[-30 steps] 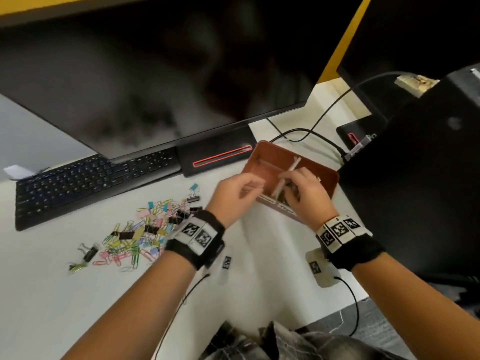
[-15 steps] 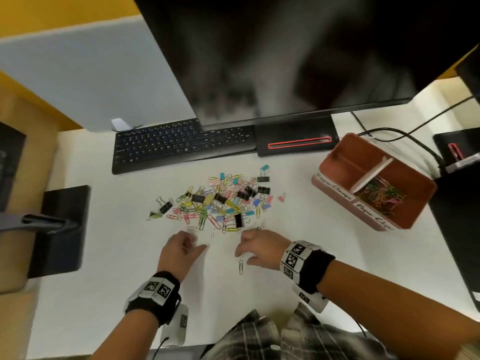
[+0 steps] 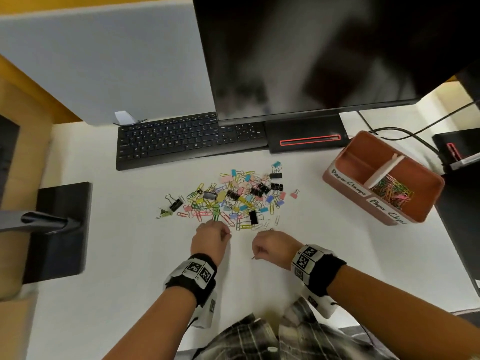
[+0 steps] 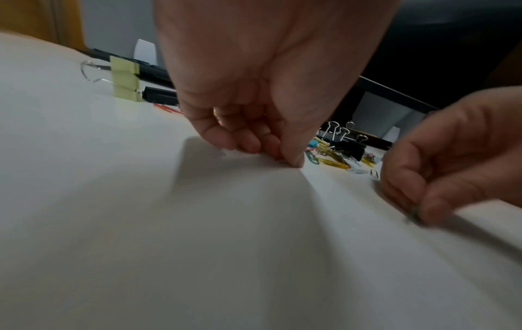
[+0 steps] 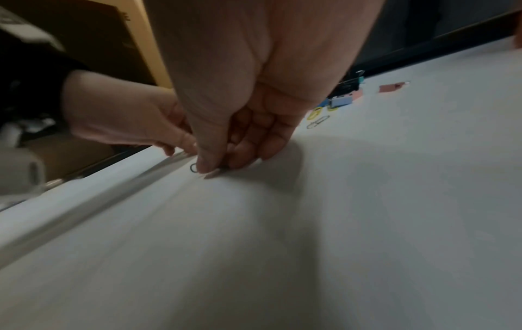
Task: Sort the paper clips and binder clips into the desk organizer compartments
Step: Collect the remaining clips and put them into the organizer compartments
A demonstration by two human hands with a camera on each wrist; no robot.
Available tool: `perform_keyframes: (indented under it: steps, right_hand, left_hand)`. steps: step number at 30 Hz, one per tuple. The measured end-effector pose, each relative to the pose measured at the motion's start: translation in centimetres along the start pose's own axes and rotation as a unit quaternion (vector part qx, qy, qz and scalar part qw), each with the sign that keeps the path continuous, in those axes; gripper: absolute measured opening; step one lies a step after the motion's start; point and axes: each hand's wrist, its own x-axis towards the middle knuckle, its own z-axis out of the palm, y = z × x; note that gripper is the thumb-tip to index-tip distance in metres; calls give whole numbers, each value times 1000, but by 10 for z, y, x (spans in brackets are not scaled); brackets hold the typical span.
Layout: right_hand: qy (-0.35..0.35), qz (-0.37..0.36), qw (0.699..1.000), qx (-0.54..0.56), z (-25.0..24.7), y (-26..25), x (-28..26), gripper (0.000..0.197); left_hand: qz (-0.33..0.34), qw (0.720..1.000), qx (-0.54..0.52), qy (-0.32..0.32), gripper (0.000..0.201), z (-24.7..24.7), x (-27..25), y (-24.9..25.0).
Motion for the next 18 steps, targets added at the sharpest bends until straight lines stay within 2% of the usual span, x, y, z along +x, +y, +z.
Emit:
perform_keyframes:
  steps: [3,7,11,13,16,18]
  right_hand:
    - [56,42,995,75,-5,4,1,16]
    - [89,64,988,106,-5,0,11,36]
    - [111,74,987,89,-9,-2,26,36]
    - [119,82,987,64,-12,-2,33,29]
    - [138,96,985,46,-16,-3,40,15]
    - [135,107,984,45,-18,-3,42,15]
  left_hand:
    - [37,999,29,-10,8,-3,-3,-4]
    - [69,997,-16,-39,12,-13,-7,-15]
    - [-8,991,-131,13,10,-29,-11,-18]
    - [-45,984,-168,27,24,-32,-6,-16]
    - [-62,986,-156,21,29,-30,6,-10]
    - [-65,989,-132,17,26,-27,14,-9]
